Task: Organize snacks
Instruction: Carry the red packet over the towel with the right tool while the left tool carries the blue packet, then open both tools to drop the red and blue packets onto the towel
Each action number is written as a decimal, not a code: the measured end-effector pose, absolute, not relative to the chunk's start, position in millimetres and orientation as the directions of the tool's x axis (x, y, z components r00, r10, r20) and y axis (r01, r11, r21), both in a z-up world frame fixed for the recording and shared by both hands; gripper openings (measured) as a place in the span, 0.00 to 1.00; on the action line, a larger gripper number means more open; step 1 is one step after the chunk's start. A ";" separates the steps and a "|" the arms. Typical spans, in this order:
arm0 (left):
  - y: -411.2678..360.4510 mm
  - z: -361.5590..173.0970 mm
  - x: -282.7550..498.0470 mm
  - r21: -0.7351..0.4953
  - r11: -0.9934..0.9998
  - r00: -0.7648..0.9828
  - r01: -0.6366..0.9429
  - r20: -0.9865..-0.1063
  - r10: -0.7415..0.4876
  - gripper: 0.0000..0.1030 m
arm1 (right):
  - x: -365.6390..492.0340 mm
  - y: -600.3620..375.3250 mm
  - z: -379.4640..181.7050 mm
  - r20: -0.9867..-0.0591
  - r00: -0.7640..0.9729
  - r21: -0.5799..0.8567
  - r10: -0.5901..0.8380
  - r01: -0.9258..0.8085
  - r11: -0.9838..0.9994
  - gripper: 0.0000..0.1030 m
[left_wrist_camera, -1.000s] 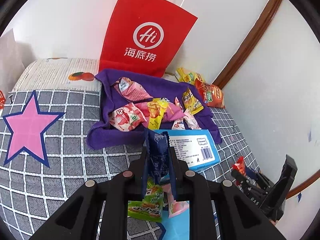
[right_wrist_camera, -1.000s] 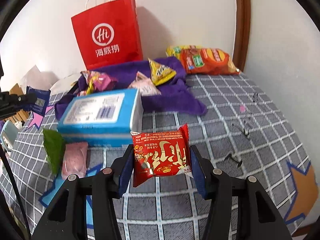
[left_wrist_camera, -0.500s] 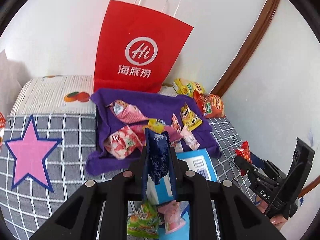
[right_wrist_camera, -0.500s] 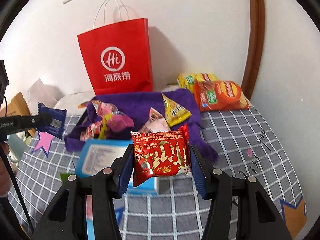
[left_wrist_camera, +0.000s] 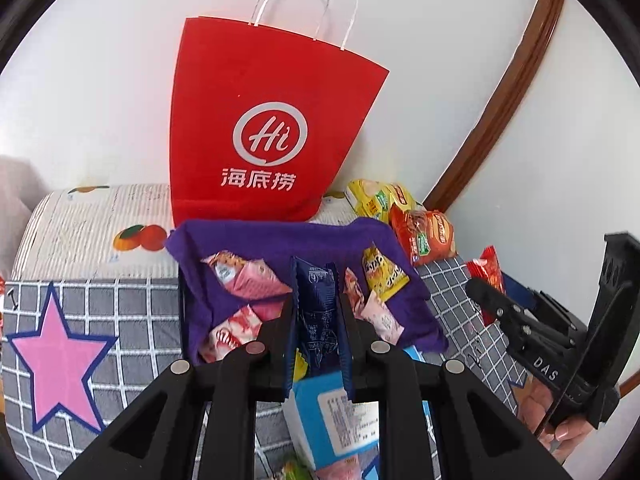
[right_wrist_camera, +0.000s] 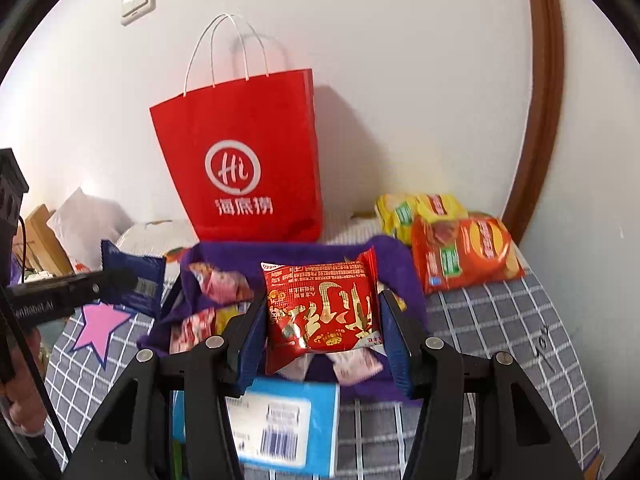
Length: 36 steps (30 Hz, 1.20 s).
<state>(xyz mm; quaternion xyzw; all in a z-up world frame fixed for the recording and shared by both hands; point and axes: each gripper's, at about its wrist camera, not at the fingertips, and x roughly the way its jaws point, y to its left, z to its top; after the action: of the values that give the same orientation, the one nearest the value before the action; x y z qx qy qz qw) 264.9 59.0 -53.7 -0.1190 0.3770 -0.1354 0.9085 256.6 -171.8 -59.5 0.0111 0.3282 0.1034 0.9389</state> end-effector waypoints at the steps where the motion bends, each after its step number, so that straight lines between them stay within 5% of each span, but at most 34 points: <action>1: 58.5 -53.8 268.8 -0.320 0.935 0.679 0.155 -0.653 -0.336 0.17 | 261.9 -170.6 -57.8 -0.614 0.762 0.093 0.205 -0.189 0.978 0.51; 16: 64.0 -59.9 311.6 -0.374 0.920 0.666 0.118 -0.657 -0.353 0.17 | 328.6 -161.7 -65.0 -0.656 0.706 0.187 0.265 -0.188 0.964 0.51; 36: 80.2 -105.9 346.3 -0.410 0.911 0.589 0.041 -0.727 -0.354 0.16 | 377.4 -154.2 -144.4 -0.813 0.492 0.223 0.312 -0.233 0.947 0.51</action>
<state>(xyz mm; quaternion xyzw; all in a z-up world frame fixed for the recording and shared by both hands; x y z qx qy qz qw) 346.3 80.2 -105.9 -0.1778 0.4392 -0.1131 0.8733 377.4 -154.2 -144.4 0.0413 0.4787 0.1581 0.8627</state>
